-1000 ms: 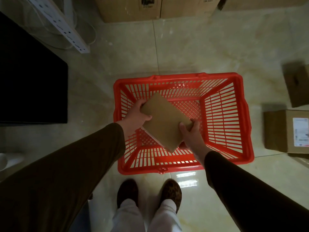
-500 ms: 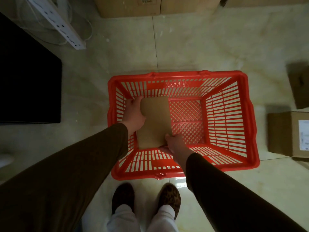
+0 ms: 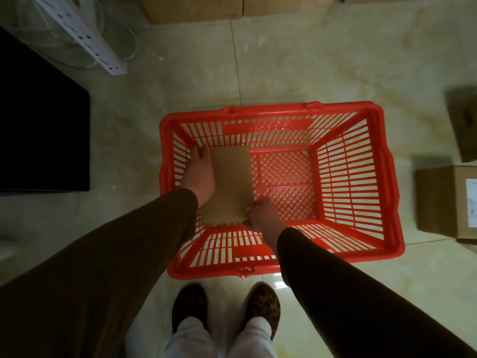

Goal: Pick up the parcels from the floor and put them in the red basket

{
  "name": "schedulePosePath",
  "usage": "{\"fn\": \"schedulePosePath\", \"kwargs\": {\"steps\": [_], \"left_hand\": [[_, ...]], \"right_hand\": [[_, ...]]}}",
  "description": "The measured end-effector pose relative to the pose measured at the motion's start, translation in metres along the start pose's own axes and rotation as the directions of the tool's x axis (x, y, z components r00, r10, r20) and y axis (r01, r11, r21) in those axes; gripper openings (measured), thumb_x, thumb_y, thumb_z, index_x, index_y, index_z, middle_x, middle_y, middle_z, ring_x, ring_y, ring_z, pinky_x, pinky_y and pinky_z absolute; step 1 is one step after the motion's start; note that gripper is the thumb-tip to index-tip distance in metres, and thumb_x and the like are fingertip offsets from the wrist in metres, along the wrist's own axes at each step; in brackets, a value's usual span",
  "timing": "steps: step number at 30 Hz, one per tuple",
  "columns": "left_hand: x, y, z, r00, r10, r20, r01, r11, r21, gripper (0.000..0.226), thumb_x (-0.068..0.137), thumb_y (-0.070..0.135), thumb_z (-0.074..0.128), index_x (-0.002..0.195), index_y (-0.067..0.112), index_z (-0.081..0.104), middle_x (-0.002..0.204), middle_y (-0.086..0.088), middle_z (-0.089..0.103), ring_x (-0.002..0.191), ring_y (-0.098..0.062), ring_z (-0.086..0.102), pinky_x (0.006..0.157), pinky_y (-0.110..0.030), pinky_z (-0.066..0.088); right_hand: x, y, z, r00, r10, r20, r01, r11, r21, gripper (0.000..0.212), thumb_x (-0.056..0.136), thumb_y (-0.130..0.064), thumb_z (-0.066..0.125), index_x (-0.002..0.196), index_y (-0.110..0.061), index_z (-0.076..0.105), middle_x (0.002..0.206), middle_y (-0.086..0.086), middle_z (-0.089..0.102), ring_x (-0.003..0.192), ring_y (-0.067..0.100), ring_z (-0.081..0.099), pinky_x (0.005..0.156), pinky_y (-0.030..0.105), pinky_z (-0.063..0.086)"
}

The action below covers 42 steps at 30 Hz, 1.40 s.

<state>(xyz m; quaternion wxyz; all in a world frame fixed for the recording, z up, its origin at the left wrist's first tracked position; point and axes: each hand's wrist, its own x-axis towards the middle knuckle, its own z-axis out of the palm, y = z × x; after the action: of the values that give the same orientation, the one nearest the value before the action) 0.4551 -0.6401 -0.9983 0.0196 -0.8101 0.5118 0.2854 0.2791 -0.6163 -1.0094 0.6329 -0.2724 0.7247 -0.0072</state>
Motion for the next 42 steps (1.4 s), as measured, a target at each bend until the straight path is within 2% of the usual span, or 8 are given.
{"fn": "schedulePosePath", "kwargs": {"steps": [5,11,17,20,25,30,35,42], "left_hand": [[0.001,0.000,-0.004,0.998,0.056,0.027,-0.057,0.997,0.043,0.073,0.089,-0.003,0.059,0.152,-0.003,0.021,0.156,-0.026,0.020,0.132,-0.049,0.043,0.104,-0.052,0.043],[-0.029,0.010,-0.020,0.997,0.049,0.053,-0.054,0.994,0.096,0.091,0.092,0.027,0.067,0.159,0.007,0.008,0.165,-0.016,0.010,0.144,-0.034,0.035,0.118,-0.041,0.029],[-0.075,0.029,-0.066,0.992,0.106,0.062,-0.104,0.994,-0.046,0.085,0.091,0.034,0.068,0.156,0.004,0.020,0.164,-0.012,0.018,0.150,-0.028,0.022,0.120,-0.035,0.017],[-0.103,0.049,-0.090,0.984,0.159,0.082,-0.154,0.986,-0.062,0.082,0.091,0.038,0.067,0.153,0.001,0.028,0.162,-0.015,0.023,0.150,-0.028,0.021,0.122,-0.035,0.018],[-0.159,0.098,-0.116,0.977,0.169,0.128,-0.149,0.977,-0.150,0.069,0.095,0.035,0.064,0.152,0.010,0.035,0.161,-0.008,0.030,0.148,-0.026,0.026,0.121,-0.039,0.022],[-0.201,0.161,-0.110,0.977,0.198,0.080,-0.182,0.969,-0.167,0.050,0.090,0.033,0.068,0.134,0.014,0.055,0.140,-0.005,0.053,0.132,-0.023,0.048,0.112,-0.037,0.036],[-0.236,0.238,-0.089,0.974,0.217,0.065,-0.199,0.957,-0.211,0.045,0.089,0.028,0.069,0.130,0.013,0.058,0.133,-0.007,0.053,0.126,-0.023,0.049,0.110,-0.034,0.035],[-0.247,0.335,-0.055,0.960,0.263,0.100,-0.231,0.941,-0.248,0.043,0.087,0.025,0.071,0.125,0.008,0.061,0.126,-0.011,0.059,0.122,-0.026,0.051,0.106,-0.031,0.033]], "right_hand": [[0.001,0.005,-0.003,0.996,-0.066,-0.059,0.057,0.986,-0.154,0.024,0.100,-0.011,0.057,0.122,-0.017,0.052,0.113,0.009,0.065,0.096,0.029,0.071,0.086,0.046,0.063],[-0.024,-0.004,-0.021,0.992,-0.126,-0.026,0.113,0.950,-0.293,0.026,0.101,-0.019,0.057,0.123,-0.009,0.066,0.113,0.009,0.071,0.096,0.024,0.070,0.088,0.040,0.062],[-0.088,-0.026,-0.060,0.958,-0.274,-0.088,0.249,0.941,-0.227,0.033,0.099,-0.012,0.060,0.131,-0.016,0.063,0.116,0.000,0.070,0.085,0.011,0.069,0.069,0.024,0.058],[-0.128,-0.030,-0.085,0.919,-0.349,-0.183,0.298,0.920,-0.255,0.035,0.097,-0.017,0.063,0.132,-0.019,0.063,0.108,0.001,0.067,0.075,0.010,0.060,0.055,0.017,0.041],[-0.178,-0.023,-0.135,0.868,-0.417,-0.270,0.338,0.894,-0.295,0.038,0.093,-0.020,0.066,0.131,-0.018,0.064,0.130,0.008,0.066,0.115,0.027,0.064,0.083,0.024,0.041],[-0.212,-0.003,-0.203,0.845,-0.440,-0.303,0.368,0.890,-0.268,0.037,0.093,-0.020,0.063,0.130,-0.020,0.065,0.126,0.002,0.064,0.110,0.023,0.064,0.084,0.027,0.045],[-0.231,0.029,-0.287,0.837,-0.437,-0.328,0.365,0.894,-0.260,0.034,0.095,-0.031,0.063,0.128,-0.021,0.063,0.131,0.006,0.063,0.118,0.027,0.061,0.100,0.043,0.051],[-0.226,0.048,-0.395,0.824,-0.395,-0.406,0.330,0.917,-0.224,0.033,0.097,-0.027,0.063,0.129,-0.019,0.063,0.132,0.006,0.064,0.119,0.027,0.062,0.098,0.036,0.050]]}}
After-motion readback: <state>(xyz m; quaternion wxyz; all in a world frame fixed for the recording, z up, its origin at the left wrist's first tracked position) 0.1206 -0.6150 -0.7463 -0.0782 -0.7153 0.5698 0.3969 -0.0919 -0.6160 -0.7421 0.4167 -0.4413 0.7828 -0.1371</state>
